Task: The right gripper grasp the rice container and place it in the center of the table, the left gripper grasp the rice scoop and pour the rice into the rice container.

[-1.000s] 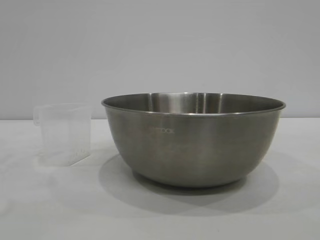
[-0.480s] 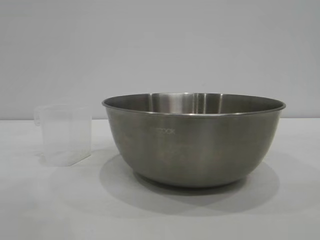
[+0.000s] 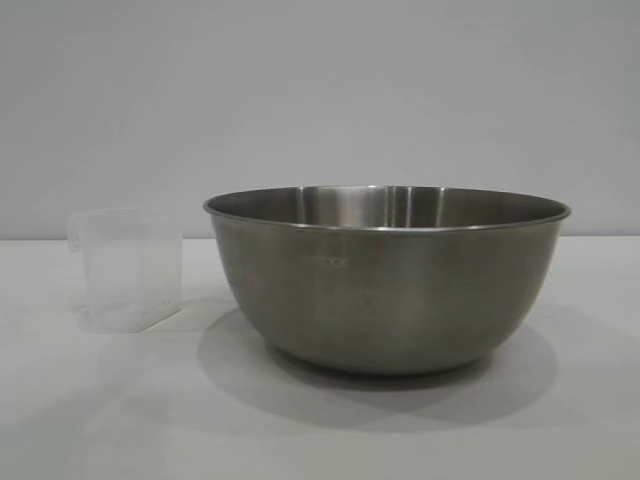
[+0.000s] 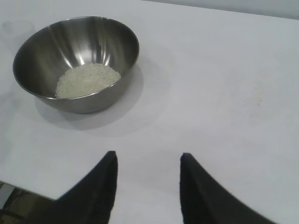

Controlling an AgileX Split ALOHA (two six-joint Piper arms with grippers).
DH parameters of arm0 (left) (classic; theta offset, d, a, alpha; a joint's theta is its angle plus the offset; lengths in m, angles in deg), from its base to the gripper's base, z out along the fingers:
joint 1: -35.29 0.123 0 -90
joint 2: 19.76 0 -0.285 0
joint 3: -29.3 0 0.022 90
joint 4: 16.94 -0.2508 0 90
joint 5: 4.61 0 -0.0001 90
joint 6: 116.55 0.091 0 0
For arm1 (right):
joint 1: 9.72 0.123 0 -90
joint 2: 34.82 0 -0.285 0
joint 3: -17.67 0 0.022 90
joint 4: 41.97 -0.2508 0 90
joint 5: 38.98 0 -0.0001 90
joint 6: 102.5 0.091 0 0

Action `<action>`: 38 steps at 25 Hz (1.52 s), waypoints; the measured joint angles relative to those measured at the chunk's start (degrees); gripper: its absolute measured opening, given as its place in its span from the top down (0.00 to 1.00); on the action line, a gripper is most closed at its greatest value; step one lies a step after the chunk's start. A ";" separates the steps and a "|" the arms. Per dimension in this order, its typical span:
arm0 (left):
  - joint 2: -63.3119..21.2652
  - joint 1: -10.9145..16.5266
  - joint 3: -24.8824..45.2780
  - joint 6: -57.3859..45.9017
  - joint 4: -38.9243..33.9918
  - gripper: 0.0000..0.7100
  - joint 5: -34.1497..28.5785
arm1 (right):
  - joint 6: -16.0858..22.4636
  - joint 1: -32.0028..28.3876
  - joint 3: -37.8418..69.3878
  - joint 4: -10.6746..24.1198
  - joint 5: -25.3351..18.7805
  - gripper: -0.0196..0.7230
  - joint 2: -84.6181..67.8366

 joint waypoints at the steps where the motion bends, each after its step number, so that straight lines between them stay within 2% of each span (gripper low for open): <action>1: 0.00 0.00 0.00 0.00 0.00 0.71 -0.04 | 0.00 0.00 0.00 0.00 0.00 0.62 0.00; 7: 0.00 -1.26 0.00 0.22 0.11 0.71 -1.88 | 0.00 0.00 0.00 0.00 0.00 0.62 0.00; 8: 0.00 -1.36 0.00 2.18 2.39 0.71 -2.82 | 0.00 0.00 0.00 0.00 0.00 0.62 0.00; 9: 0.00 -1.36 0.00 7.01 6.74 0.71 -4.04 | 0.00 0.00 0.00 0.00 0.00 0.62 0.00; 12: 0.00 -2.42 0.00 30.20 32.09 0.71 -10.67 | 0.00 0.00 0.00 0.00 0.00 0.62 0.00; 15: 0.00 -5.62 -1.42 54.11 57.09 0.71 -27.32 | 0.00 0.00 0.00 0.00 0.00 0.62 0.00; 17: 0.00 -7.65 -2.41 64.76 68.24 0.71 -39.51 | 0.00 0.00 0.00 0.00 0.00 0.62 0.00; 19: -0.16 -9.18 -2.83 68.42 76.25 0.71 -46.70 | 0.00 0.00 0.00 0.00 0.00 0.62 0.00; 21: -1.42 -10.50 -2.97 71.02 82.02 0.71 -51.12 | 0.00 0.00 0.00 0.00 0.00 0.62 0.00; 26: -11.18 -11.62 -3.18 86.36 95.69 0.71 -55.66 | 0.00 0.00 0.00 0.00 0.00 0.62 0.00; 29: -18.53 -11.72 -3.47 92.23 100.84 0.71 -57.74 | 0.00 0.00 0.00 0.00 0.00 0.62 0.00; 32: -22.88 -11.72 -5.70 97.09 104.32 0.71 -62.41 | 0.00 0.00 0.00 0.00 0.00 0.62 0.00; 38: -24.58 -11.72 -11.43 99.57 105.75 0.71 -75.49 | 0.00 0.00 0.00 0.00 0.00 0.62 0.00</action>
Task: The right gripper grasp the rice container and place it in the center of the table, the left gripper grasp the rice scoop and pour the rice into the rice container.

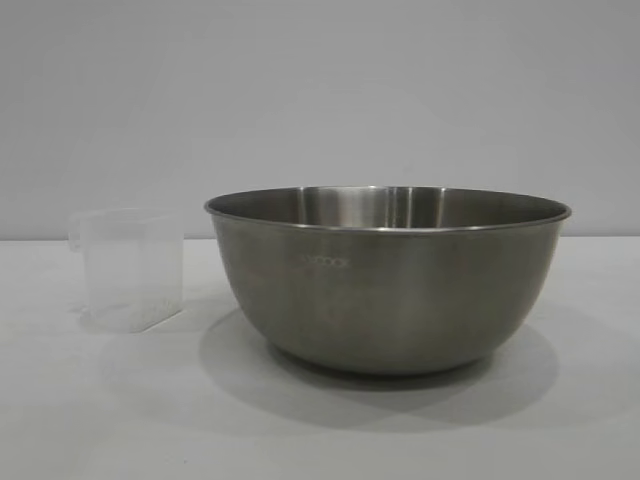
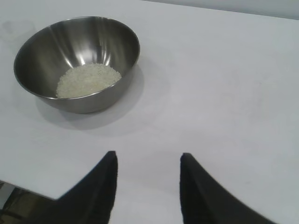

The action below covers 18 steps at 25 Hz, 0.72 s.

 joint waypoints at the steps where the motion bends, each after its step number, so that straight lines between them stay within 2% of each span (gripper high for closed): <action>1: -0.09 0.00 -0.22 0.16 0.10 0.71 -2.56 | 0.00 0.00 0.00 0.00 0.00 0.62 0.00; 4: -0.56 0.00 -0.33 0.24 0.36 0.71 -8.34 | 0.00 0.00 0.00 0.00 0.00 0.62 0.00; 18: -2.36 0.00 0.22 0.24 2.15 0.71 -8.50 | 0.00 0.00 0.00 0.00 0.00 0.62 0.00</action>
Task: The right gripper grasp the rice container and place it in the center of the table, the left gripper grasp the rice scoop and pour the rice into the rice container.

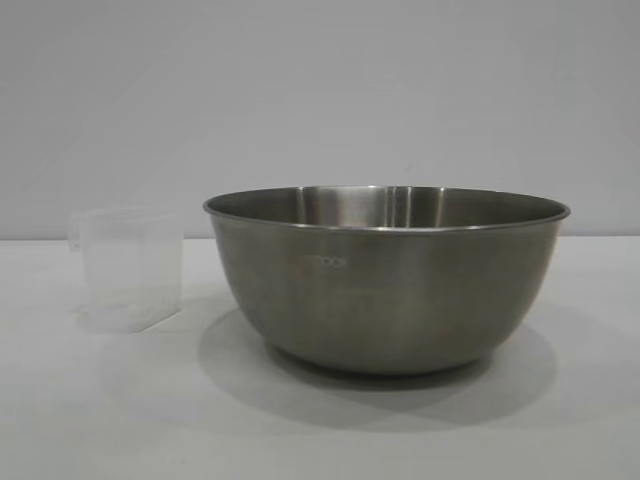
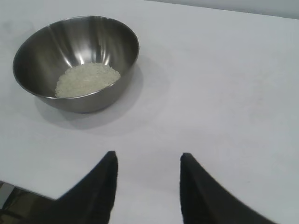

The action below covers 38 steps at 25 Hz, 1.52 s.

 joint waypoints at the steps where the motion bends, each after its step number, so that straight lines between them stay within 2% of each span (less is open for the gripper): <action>1: 0.00 0.00 0.00 0.00 0.00 0.71 0.00 | 0.00 0.00 0.00 0.00 0.00 0.62 0.00; 14: 0.00 0.00 0.00 0.00 0.00 0.71 0.00 | 0.00 0.00 0.00 0.00 0.00 0.62 -0.98; 20: -0.11 0.14 0.00 0.00 0.09 0.71 0.00 | 0.00 -6.48 0.00 -0.37 0.00 0.62 -1.75; 28: -0.11 6.06 0.00 0.00 0.09 0.71 0.00 | 0.00 -16.01 0.00 -0.37 0.00 0.62 -1.75; 31: -0.11 6.89 0.00 0.00 0.09 0.71 0.00 | 0.00 -18.06 0.00 -0.37 0.00 0.62 -1.75; 38: -0.11 8.30 0.00 0.00 0.09 0.71 0.00 | 0.00 -18.77 0.00 -0.39 0.00 0.62 -1.75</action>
